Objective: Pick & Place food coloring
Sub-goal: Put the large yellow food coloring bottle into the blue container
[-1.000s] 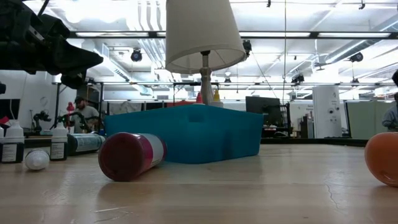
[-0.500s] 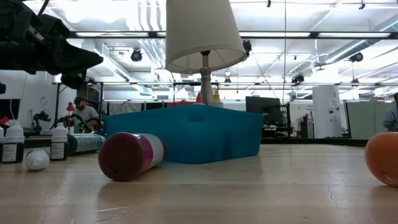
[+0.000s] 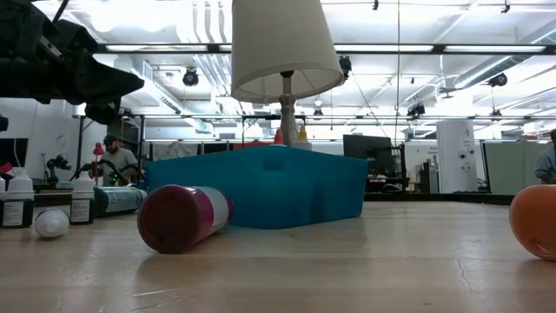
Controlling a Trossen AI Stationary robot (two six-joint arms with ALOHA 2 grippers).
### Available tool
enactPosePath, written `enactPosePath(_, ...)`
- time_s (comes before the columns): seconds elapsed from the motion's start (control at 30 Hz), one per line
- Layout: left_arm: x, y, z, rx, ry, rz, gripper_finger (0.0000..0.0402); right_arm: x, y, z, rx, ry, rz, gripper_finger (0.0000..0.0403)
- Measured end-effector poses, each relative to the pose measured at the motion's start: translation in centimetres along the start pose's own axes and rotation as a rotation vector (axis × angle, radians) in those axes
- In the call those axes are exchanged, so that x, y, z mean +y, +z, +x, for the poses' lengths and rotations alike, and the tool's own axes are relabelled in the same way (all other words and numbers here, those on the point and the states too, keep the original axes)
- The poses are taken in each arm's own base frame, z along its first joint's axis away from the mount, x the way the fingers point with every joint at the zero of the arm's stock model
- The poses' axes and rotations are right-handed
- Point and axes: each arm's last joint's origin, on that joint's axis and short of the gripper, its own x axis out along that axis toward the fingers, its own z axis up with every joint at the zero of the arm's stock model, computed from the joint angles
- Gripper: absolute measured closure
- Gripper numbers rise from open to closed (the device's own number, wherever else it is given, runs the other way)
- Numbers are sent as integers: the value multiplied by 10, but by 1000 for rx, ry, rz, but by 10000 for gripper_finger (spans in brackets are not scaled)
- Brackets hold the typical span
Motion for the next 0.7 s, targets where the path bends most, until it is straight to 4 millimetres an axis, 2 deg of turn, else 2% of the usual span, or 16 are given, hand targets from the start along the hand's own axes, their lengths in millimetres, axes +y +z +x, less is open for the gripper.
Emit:
enactPosePath(0.37,0,0,0,0,0,0,402,-2,-12,10,11,-60,67,232)
enactPosePath(0.7,0,0,0,0,0,0,402,-6,-18,14,16,-122,58,232)
